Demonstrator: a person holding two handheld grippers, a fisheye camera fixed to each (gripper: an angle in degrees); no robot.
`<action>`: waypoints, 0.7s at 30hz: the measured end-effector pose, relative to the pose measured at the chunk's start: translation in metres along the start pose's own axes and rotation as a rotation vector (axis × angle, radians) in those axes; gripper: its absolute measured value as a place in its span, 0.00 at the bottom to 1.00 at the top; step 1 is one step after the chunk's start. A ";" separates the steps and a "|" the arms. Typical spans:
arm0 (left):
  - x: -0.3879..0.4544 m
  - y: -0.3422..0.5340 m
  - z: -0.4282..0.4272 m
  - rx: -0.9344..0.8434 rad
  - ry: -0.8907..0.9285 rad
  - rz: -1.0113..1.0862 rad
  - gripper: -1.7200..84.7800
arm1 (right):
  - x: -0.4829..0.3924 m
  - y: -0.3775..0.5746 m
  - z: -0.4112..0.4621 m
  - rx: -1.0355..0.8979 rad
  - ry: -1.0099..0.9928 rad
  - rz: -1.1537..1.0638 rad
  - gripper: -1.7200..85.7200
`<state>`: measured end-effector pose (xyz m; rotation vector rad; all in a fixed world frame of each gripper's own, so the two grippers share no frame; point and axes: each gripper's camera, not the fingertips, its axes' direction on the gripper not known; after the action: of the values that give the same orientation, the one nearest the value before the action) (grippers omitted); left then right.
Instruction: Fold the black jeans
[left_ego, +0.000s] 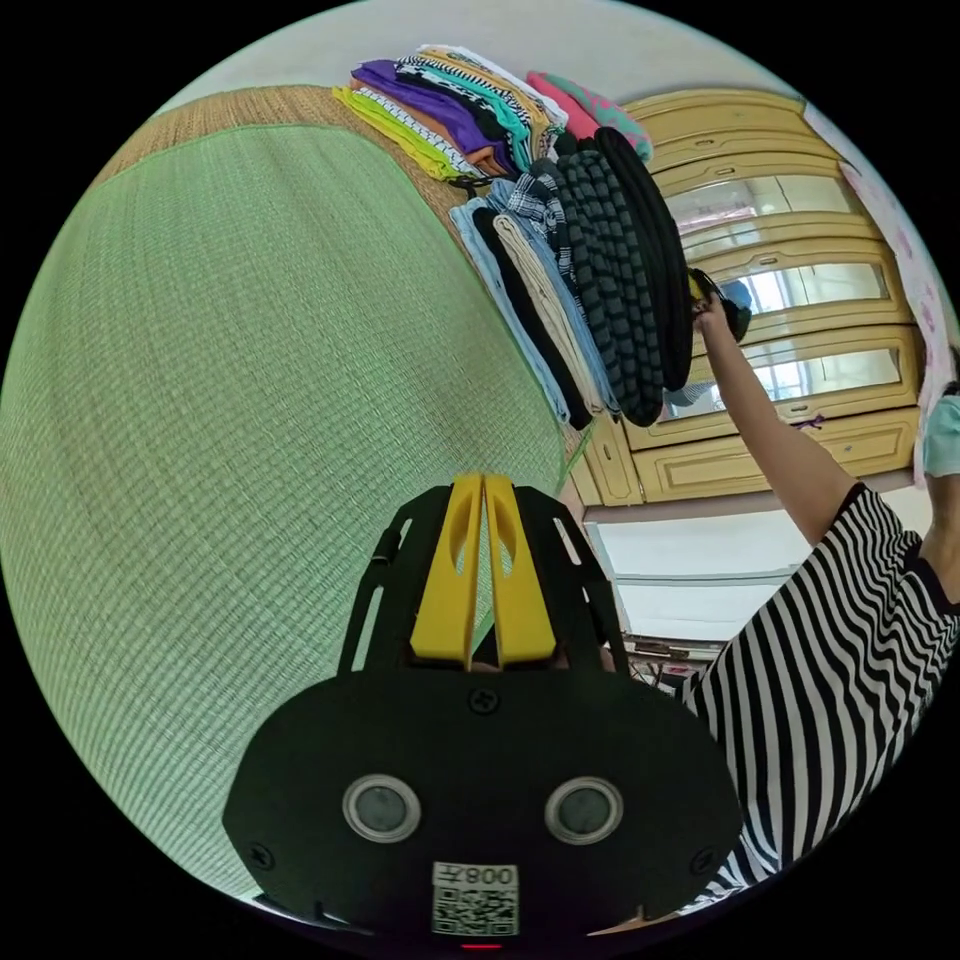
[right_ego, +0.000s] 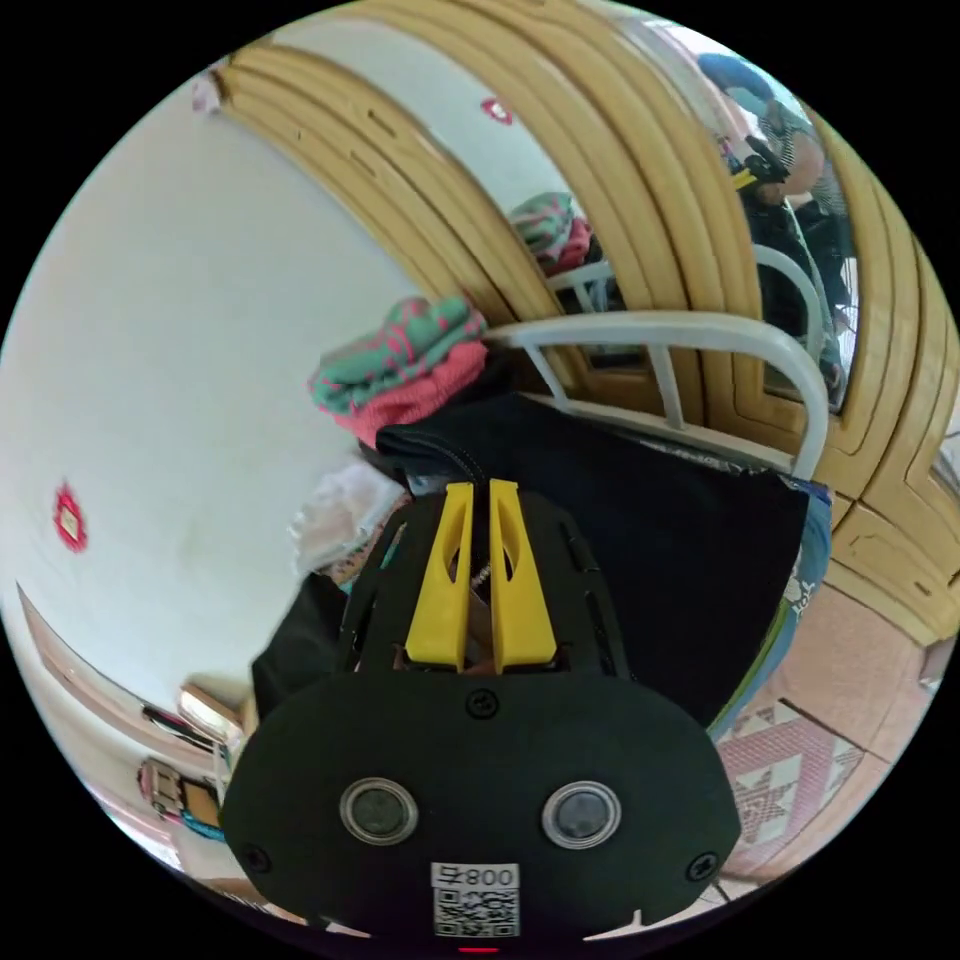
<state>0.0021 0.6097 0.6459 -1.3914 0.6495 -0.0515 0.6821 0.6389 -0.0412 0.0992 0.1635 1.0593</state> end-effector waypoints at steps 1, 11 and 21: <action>0.004 0.010 -0.008 0.009 0.014 -0.009 0.02 | 0.006 -0.002 -0.024 0.048 -0.068 0.020 0.03; 0.074 0.102 -0.088 0.130 0.076 0.048 0.02 | -0.103 -0.029 -0.177 0.234 -0.575 -0.189 0.02; 0.152 0.202 -0.199 0.416 0.145 0.191 0.04 | -0.296 0.004 -0.304 0.260 -0.981 -0.518 0.02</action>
<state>-0.0306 0.4130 0.3934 -0.9265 0.8376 -0.1289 0.4815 0.3827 -0.3144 0.7523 -0.5417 0.3807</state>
